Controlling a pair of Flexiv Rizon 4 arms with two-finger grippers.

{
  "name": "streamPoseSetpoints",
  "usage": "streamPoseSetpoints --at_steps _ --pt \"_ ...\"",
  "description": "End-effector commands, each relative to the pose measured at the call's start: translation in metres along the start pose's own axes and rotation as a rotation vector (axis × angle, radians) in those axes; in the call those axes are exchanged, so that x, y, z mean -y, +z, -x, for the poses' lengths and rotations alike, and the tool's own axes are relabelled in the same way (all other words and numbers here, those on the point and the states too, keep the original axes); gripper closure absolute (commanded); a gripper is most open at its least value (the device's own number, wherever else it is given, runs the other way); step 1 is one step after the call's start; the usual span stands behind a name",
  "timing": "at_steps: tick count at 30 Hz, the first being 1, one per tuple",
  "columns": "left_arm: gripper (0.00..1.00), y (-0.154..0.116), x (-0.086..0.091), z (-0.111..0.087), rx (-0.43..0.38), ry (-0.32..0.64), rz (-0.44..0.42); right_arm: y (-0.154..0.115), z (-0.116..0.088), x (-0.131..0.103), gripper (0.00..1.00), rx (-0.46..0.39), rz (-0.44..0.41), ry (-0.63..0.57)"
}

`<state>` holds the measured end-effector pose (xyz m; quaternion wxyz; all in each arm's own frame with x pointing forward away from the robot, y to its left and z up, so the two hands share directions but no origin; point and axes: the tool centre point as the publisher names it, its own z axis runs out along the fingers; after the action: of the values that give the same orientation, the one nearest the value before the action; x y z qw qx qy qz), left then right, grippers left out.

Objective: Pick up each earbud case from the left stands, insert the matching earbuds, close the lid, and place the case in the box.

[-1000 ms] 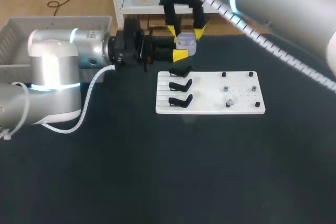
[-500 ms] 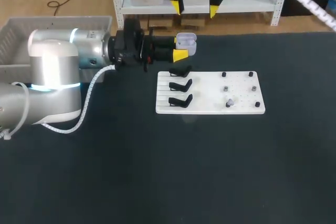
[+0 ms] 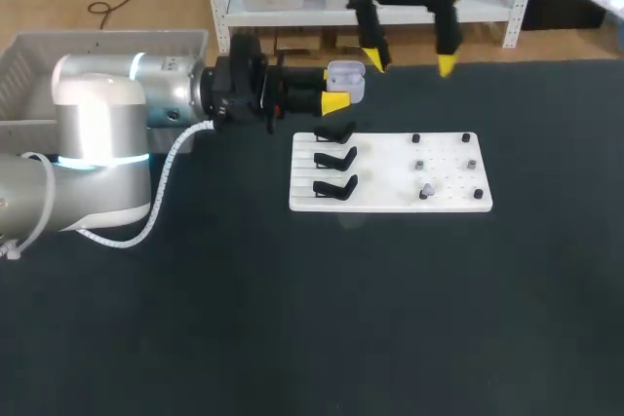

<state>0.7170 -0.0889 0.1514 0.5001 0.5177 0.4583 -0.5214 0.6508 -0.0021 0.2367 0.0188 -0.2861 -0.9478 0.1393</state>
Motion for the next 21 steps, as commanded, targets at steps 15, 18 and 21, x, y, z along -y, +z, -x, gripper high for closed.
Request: streamPoseSetpoints --at_steps 15,18,21 --pt "1.0 0.0 0.001 -0.001 0.001 0.003 0.006 0.053 -0.005 0.02 0.0 -0.065 0.795 -0.12" --pt "1.0 0.0 0.001 -0.001 0.001 0.003 0.006 0.073 0.0 0.01 0.0 -0.088 0.762 -0.135" --pt "1.0 0.0 0.001 -0.001 0.001 0.003 0.006 0.084 0.002 0.003 0.0 -0.096 0.732 -0.146"
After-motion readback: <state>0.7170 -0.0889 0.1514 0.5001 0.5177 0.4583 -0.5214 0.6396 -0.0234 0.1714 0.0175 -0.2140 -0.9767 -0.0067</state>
